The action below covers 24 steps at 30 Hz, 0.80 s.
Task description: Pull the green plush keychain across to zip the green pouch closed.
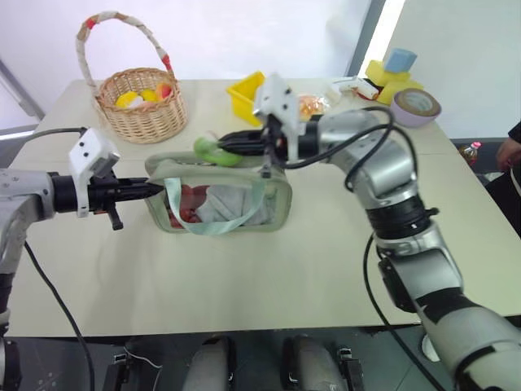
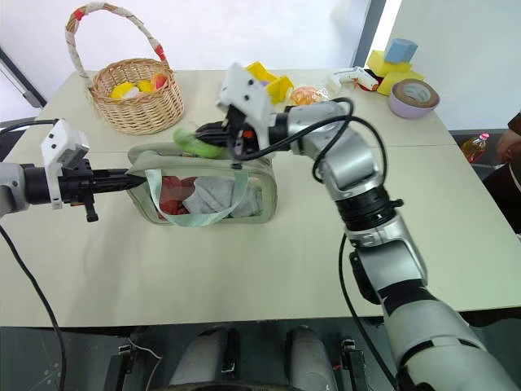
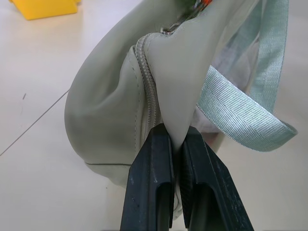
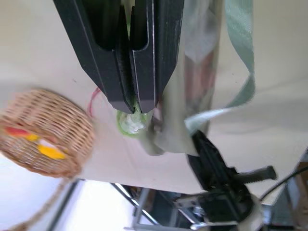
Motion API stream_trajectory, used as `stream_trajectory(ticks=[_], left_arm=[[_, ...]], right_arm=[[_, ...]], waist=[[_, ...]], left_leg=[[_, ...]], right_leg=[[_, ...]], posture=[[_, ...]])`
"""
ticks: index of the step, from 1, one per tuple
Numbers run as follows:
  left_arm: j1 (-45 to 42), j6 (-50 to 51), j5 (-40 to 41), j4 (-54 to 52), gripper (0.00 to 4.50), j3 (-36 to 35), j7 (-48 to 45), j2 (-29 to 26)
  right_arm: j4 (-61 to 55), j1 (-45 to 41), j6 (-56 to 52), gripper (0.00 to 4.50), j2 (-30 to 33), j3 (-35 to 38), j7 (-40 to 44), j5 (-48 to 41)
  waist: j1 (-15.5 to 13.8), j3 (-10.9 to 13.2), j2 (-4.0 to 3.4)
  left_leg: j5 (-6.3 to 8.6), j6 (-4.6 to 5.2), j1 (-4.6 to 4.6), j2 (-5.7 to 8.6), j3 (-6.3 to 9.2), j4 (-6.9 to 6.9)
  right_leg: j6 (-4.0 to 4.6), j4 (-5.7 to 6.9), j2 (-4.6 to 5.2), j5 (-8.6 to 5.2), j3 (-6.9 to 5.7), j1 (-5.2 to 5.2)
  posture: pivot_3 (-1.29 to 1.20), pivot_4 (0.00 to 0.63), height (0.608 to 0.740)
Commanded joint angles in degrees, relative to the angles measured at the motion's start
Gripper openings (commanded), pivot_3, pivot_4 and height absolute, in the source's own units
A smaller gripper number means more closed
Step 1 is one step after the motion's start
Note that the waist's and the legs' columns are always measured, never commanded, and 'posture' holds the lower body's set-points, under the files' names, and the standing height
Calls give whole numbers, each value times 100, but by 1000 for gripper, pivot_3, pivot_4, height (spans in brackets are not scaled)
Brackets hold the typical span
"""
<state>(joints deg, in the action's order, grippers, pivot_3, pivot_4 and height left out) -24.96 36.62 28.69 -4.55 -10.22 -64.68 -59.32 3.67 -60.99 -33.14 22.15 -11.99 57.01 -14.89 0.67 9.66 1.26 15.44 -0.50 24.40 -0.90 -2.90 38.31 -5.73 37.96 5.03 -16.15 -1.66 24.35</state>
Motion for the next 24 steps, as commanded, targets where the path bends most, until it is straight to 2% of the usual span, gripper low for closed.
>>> stream_trajectory(ticks=[1, 6, 10, 15, 18, 20, 23, 24], left_arm=[[41, -120, -78, 39, 0, -55, 19, -29], [198, -181, -114, 77, 0, -44, 73, 12], [200, -220, -143, 161, 0, 20, 140, 102], [87, -238, -202, 224, 0, 155, 176, 221], [37, -176, -195, 165, 0, 207, 211, 302], [50, -134, -187, 99, 0, 214, 240, 336], [80, -95, -188, 22, 0, 200, 260, 362], [111, -91, -185, 1, 0, 180, 257, 356]], right_arm=[[-496, 116, -445, 55, 874, 631, -340, 148], [-1244, 824, -1054, 55, 2044, 1002, -924, 545], [-1880, 1659, -1755, 55, 2513, 1119, -1347, 699], [-2536, 2704, -2405, 55, 2047, 899, -1883, 565], [-2488, 3194, -2333, 55, 954, 341, -2498, 610], [-2249, 3360, -2131, 55, 520, 19, -2717, 747], [-1996, 3447, -1794, 55, 569, -329, -2711, 1002], [-1807, 3459, -1398, 55, 860, -575, -2614, 1289]], waist=[[-26, 0, 0], [-4, 0, -1], [-2, -5, -8], [-20, -6, -10], [-1, -19, 2], [-3, -19, -4], [-26, -21, -4], [-25, -23, 0]], left_leg=[[3, 6, 1, 0, 2, 0], [9, 15, 0, 3, -3, -1], [10, 17, -5, 0, -6, -6], [10, 18, -11, 0, -4, -6], [11, 19, -12, 2, -3, -4], [11, 19, -21, 0, -1, -5], [11, 19, -18, 6, 0, -5], [11, 20, -19, 8, 1, -1]], right_leg=[[0, 0, 0, 0, 0, 0], [0, -4, 4, 0, 0, 0], [1, -4, 2, 0, 1, -1], [1, -5, 1, 0, 2, -10], [0, -6, 2, 0, 3, -14], [1, -6, -2, 0, 3, -22], [0, -6, 2, 0, 3, -23], [0, -7, 4, 0, 3, -27]], posture=[[0, 150, 739], [0, 150, 739], [0, 150, 739], [0, 150, 739], [0, 150, 739], [0, 150, 739], [0, 150, 739], [0, 150, 739]])
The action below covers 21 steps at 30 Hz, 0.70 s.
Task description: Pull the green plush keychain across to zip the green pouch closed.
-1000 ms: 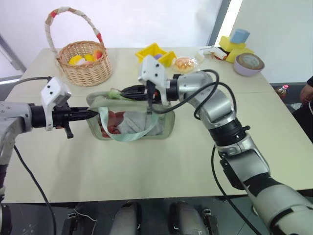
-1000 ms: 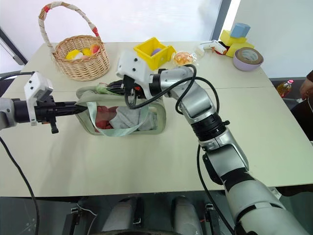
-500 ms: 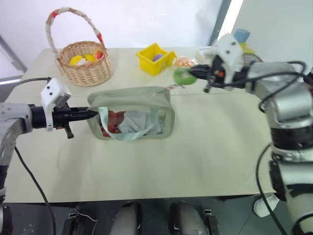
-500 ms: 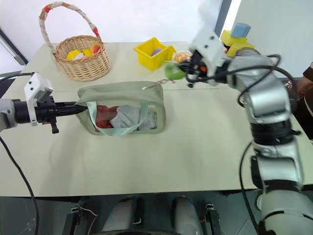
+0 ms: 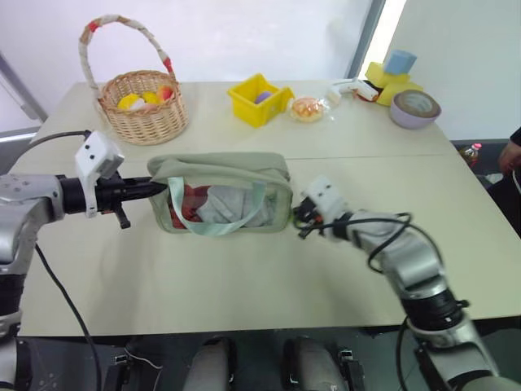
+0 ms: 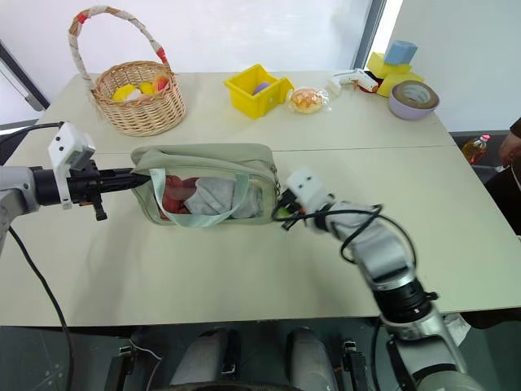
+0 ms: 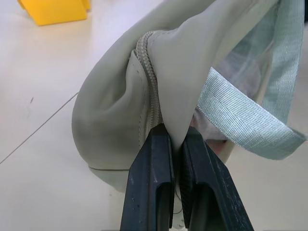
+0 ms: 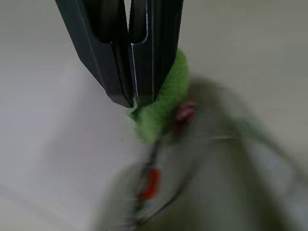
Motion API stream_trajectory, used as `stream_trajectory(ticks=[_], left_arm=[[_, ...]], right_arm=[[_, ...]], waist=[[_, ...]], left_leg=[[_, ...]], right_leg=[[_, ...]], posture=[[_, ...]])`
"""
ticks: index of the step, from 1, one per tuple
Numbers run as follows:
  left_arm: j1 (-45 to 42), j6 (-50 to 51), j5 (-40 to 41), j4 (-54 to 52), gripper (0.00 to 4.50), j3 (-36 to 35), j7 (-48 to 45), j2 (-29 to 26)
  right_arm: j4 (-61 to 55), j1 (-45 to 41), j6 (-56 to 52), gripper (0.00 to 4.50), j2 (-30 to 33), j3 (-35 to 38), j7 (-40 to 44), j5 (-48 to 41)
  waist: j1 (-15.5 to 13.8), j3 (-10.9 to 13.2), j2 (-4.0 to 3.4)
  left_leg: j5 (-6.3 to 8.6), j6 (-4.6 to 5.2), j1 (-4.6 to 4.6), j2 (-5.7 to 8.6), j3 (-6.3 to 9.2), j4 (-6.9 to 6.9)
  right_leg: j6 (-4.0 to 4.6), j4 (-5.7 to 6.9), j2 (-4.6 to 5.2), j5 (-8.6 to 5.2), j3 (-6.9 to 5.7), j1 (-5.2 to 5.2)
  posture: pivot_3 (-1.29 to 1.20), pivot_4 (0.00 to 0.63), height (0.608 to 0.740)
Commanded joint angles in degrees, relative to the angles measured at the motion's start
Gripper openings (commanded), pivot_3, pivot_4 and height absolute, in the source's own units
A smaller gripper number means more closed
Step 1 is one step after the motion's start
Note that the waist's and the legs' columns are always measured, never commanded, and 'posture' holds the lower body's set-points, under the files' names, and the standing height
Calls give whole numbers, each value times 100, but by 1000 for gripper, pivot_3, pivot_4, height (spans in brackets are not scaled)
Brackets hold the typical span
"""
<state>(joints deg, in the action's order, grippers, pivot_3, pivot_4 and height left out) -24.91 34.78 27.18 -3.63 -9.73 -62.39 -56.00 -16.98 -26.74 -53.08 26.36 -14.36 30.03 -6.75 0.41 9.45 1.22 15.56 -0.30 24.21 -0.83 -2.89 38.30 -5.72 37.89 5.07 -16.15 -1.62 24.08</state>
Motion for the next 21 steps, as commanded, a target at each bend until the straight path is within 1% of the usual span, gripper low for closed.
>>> stream_trajectory(ticks=[1, 2, 3, 5, 7, 9, 11, 13, 16, 17, 19, 21], left_arm=[[131, 94, -32, -94, 0, 105, 29, 19], [145, 98, -32, -99, 0, 90, 35, 19], [159, 79, -49, -91, 0, 83, 41, 15], [162, 46, -62, -85, 0, 63, 63, 29], [138, 12, -71, -65, 0, 40, 100, 59], [-13, 214, 144, -2, 777, -100, 36, 20], [-197, 437, 358, 89, 1573, -256, -85, -98], [-389, 690, 570, 213, 2567, -430, -244, -294], [-596, 1020, 815, 311, 4179, -619, -476, -655], [-641, 1087, 835, 345, 4498, -654, -501, -761], [-649, 1158, 865, 461, 4498, -690, -694, -1029], [-592, 1021, 794, 608, 4498, -711, -854, -1212]], right_arm=[[490, 43, 996, 55, 726, -503, 189, 722], [664, 48, 1291, 55, 923, -599, 264, 874], [801, -18, 1524, 55, 1095, -516, 358, 903], [989, -275, 1763, 55, 1260, -71, 525, 698], [1127, -503, 1885, 55, 1337, 269, 704, 506], [1027, -958, 1567, 637, 1502, 851, 1342, -212], [837, -1338, 1142, 1389, 1725, 1236, 1969, -868], [622, -1604, 802, 2412, 2048, 1377, 2524, -1340], [384, -1938, 376, 4069, 2393, 1482, 3045, -1858], [336, -2043, 231, 4478, 2450, 1509, 3134, -2017], [277, -2217, 62, 4478, 2551, 1536, 3272, -2234], [211, -2270, -43, 4478, 2645, 1515, 3396, -2381]], waist=[[1, -2, 3], [1, -2, 3], [1, -1, 3], [14, -1, 2], [16, -1, 1], [15, 6, -4], [18, 15, -8], [17, 18, -4], [33, 21, 1], [42, 20, 1], [50, 21, -2], [43, 24, -9]], left_leg=[[3, 5, -7, 0, 3, 3], [5, 8, -12, 1, 8, 1], [5, 9, -25, 0, 13, -3], [6, 10, -60, -3, 13, -14], [6, 10, -74, -7, 11, -17], [6, 10, -74, -8, 12, -17], [6, 10, -68, -9, 10, -17], [8, 14, -61, -13, 13, -18], [11, 17, -59, -15, 14, -20], [11, 18, -59, -15, 12, -19], [11, 18, -65, -14, 5, -18], [11, 18, -66, -14, 4, -20]], right_leg=[[0, -6, 0, 0, -1, -12], [0, -22, -2, 0, -3, -23], [0, -55, -4, 0, -7, -42], [0, -68, -8, -1, -9, -76], [0, -67, -10, -1, -8, -88], [0, -67, -10, -1, -8, -88], [-1, -69, -9, 0, -7, -81], [-1, -69, -12, 0, -9, -74], [-1, -73, -14, 0, -10, -74], [-1, -72, -12, 0, -10, -73], [-1, -70, -8, 0, -7, -74], [0, -69, -8, -1, -7, -73]], posture=[[0, 150, 739], [0, 150, 739], [0, 150, 739], [0, 150, 739], [0, 150, 739], [0, 150, 739], [0, 150, 739], [0, 150, 739], [0, 150, 739], [0, 150, 739], [0, 150, 739], [0, 150, 739]])
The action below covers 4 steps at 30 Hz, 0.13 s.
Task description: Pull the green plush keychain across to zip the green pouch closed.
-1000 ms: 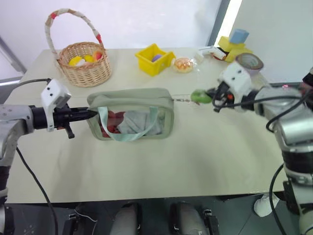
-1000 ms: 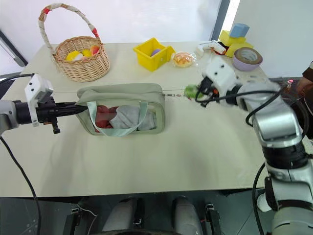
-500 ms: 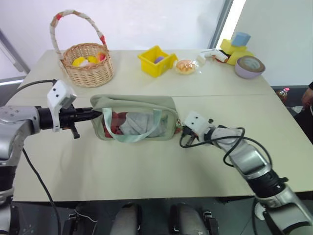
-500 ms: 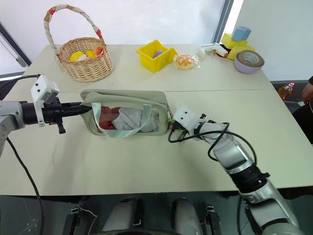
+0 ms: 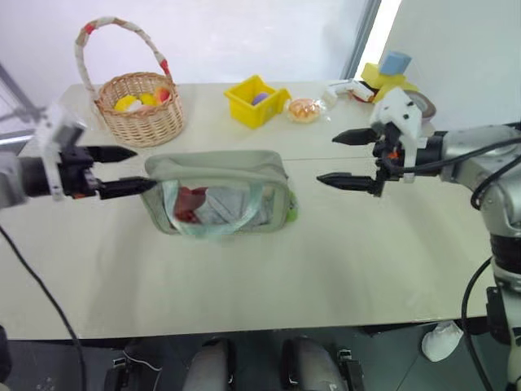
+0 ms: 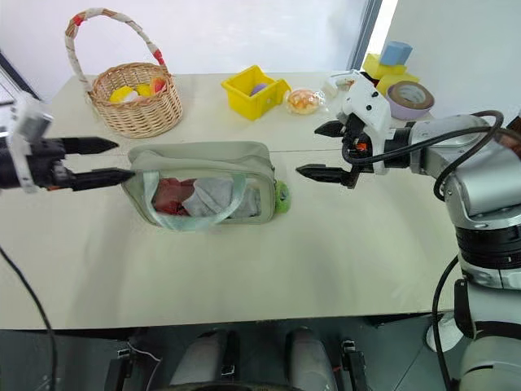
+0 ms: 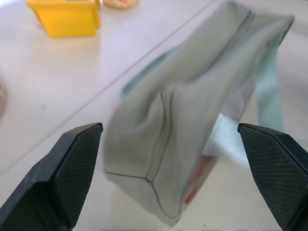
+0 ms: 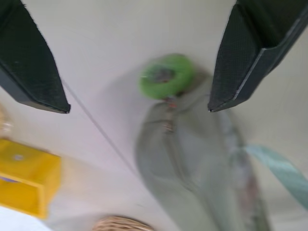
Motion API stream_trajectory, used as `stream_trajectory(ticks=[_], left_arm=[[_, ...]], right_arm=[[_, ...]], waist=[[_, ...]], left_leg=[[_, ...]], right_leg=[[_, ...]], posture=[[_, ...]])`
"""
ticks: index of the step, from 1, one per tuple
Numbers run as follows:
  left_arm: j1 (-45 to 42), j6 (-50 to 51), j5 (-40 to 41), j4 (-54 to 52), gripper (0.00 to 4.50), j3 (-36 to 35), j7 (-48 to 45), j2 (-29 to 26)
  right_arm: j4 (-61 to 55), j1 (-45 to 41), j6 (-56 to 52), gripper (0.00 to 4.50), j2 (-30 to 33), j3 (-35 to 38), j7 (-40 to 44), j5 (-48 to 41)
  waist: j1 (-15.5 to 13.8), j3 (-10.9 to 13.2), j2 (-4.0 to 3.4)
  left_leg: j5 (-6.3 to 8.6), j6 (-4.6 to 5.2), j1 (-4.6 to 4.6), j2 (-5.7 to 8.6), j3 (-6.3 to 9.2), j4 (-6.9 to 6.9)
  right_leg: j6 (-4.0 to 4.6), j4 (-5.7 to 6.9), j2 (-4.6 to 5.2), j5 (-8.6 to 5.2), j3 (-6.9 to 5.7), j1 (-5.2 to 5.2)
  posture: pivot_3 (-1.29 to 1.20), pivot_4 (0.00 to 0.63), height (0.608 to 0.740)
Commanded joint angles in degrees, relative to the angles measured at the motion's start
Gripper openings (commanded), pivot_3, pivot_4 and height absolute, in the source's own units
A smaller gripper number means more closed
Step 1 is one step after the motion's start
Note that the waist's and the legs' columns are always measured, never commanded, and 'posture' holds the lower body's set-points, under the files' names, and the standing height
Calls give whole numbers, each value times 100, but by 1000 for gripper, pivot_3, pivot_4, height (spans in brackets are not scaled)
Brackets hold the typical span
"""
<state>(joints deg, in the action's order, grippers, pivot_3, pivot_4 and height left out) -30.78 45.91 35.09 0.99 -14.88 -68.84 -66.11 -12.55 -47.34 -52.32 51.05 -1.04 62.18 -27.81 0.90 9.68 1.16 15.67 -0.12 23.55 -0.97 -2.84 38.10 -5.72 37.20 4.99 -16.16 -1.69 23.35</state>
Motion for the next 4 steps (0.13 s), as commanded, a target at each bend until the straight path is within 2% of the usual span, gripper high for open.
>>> stream_trajectory(ticks=[1, 4], left_arm=[[10, -188, -70, 266, 4498, -186, -239, -259], [7, -639, -390, 520, 4498, -112, -79, -232]], right_arm=[[-292, -187, -140, 4478, 245, 149, 254, -320], [-381, -65, -198, 4478, 236, 118, 178, -393]], waist=[[-11, 1, -3], [-22, 1, -2]], left_leg=[[0, 0, 0, 0, 0, -2], [0, 0, 1, 0, -4, -3]], right_leg=[[0, 0, 0, 0, 0, 2], [0, -1, 1, 0, 0, 2]], posture=[[0, 150, 739], [0, 150, 739]])
